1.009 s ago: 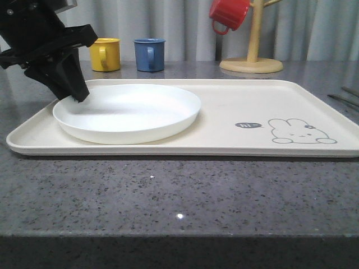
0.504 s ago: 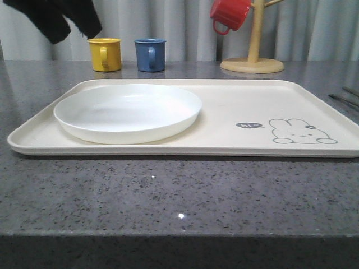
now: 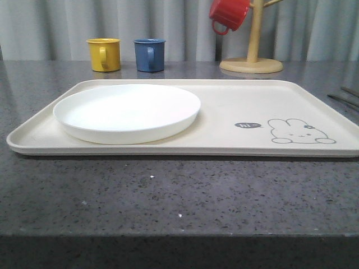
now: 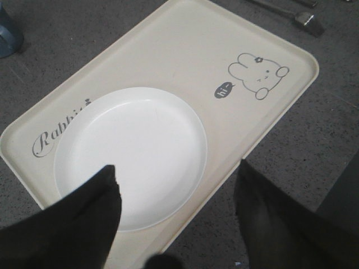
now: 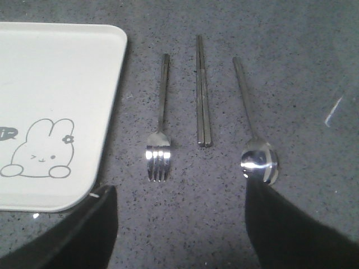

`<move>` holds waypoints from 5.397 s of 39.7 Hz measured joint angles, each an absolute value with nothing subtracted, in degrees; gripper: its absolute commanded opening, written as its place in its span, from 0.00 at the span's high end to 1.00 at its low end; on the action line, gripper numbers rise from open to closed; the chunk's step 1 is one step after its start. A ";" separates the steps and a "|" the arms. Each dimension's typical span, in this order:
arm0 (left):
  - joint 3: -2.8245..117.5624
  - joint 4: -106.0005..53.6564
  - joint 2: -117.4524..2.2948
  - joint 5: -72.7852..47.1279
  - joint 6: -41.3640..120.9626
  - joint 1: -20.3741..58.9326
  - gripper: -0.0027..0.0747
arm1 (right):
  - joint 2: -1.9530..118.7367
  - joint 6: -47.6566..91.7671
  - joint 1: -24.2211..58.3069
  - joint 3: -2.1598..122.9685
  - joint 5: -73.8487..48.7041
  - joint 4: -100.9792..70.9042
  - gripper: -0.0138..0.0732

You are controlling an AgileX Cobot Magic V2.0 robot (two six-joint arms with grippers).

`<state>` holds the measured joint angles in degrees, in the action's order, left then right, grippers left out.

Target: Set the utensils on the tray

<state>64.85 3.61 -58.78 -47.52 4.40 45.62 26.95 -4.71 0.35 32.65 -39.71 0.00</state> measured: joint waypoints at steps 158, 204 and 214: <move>51.01 2.08 -38.53 -41.69 4.14 45.87 0.42 | 102.54 -15.17 20.07 85.70 -62.27 -20.58 0.91; 51.01 2.08 -38.53 -41.69 4.14 45.87 0.42 | 100.39 -17.90 20.11 85.70 -58.35 -10.66 0.49; 51.01 2.08 -38.53 -41.69 4.14 45.87 0.42 | 90.16 -14.06 18.33 85.70 -66.90 2.48 0.49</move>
